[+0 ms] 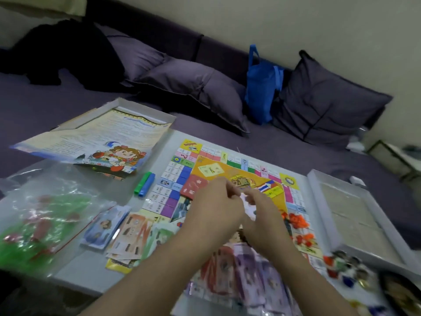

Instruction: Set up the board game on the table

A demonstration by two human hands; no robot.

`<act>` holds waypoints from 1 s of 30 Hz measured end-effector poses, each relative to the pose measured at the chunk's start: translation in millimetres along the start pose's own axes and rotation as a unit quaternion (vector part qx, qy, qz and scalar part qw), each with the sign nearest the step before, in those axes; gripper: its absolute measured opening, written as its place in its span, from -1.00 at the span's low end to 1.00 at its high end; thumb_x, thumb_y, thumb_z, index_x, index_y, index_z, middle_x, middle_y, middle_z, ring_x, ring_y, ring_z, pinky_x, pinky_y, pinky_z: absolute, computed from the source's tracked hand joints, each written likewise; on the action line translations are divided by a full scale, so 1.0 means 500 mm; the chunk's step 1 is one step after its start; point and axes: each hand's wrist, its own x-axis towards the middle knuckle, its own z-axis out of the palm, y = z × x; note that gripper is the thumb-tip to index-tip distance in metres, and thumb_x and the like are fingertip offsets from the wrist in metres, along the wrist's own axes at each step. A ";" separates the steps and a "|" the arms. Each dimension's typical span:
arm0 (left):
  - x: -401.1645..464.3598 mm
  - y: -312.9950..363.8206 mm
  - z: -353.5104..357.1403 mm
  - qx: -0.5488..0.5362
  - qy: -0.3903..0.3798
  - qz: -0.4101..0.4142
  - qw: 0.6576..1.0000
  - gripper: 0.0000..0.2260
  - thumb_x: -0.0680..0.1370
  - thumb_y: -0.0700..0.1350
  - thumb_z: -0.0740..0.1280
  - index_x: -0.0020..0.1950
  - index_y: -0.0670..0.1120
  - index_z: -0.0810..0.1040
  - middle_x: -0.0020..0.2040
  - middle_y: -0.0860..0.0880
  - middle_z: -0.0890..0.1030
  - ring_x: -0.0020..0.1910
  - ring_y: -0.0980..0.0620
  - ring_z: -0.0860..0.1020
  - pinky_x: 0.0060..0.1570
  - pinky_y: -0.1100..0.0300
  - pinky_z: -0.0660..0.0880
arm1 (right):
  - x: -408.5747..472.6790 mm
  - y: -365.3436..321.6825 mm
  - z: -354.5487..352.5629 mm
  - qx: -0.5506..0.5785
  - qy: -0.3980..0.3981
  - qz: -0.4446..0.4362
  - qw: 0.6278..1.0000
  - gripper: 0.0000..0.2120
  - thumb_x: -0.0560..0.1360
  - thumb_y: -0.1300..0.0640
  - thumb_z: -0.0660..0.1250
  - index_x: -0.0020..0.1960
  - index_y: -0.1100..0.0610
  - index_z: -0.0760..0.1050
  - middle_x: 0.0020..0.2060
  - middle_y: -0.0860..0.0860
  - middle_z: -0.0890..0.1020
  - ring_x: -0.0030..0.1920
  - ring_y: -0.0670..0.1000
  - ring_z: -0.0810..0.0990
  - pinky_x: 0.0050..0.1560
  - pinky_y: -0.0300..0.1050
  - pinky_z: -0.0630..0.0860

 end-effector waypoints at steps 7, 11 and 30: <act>0.006 0.004 0.104 0.051 -0.085 0.000 0.995 -0.80 0.65 -0.21 0.24 -0.01 0.06 0.58 -0.03 0.04 0.68 -0.11 -0.09 0.70 -0.21 0.00 0.66 | -0.026 0.146 -0.136 -0.067 -0.007 0.139 0.988 -0.61 0.53 0.42 0.29 0.24 0.07 0.59 0.15 0.01 0.65 0.05 0.03 0.58 -0.10 -0.15 0.49; 0.008 0.017 0.156 0.067 -0.100 0.002 0.993 -0.81 0.65 -0.21 0.25 -0.02 0.04 0.59 -0.02 0.02 0.69 -0.08 -0.08 0.71 -0.13 -0.03 0.65 | -0.037 0.175 -0.145 -0.103 -0.060 0.107 0.987 -0.66 0.54 0.26 0.43 0.28 0.03 0.62 0.18 -0.02 0.65 0.05 0.01 0.58 0.01 -0.17 0.46; 0.021 -0.008 0.236 -0.210 -0.146 -0.109 0.961 -0.78 0.67 -0.15 0.36 0.00 -0.26 0.72 -0.13 -0.30 0.73 -0.13 -0.19 0.75 -0.10 0.05 0.70 | -0.066 0.130 -0.193 0.136 -0.006 -0.029 0.990 -0.80 0.53 0.25 0.49 -0.08 -0.07 0.68 -0.20 -0.17 0.68 -0.11 -0.15 0.65 -0.11 -0.30 0.58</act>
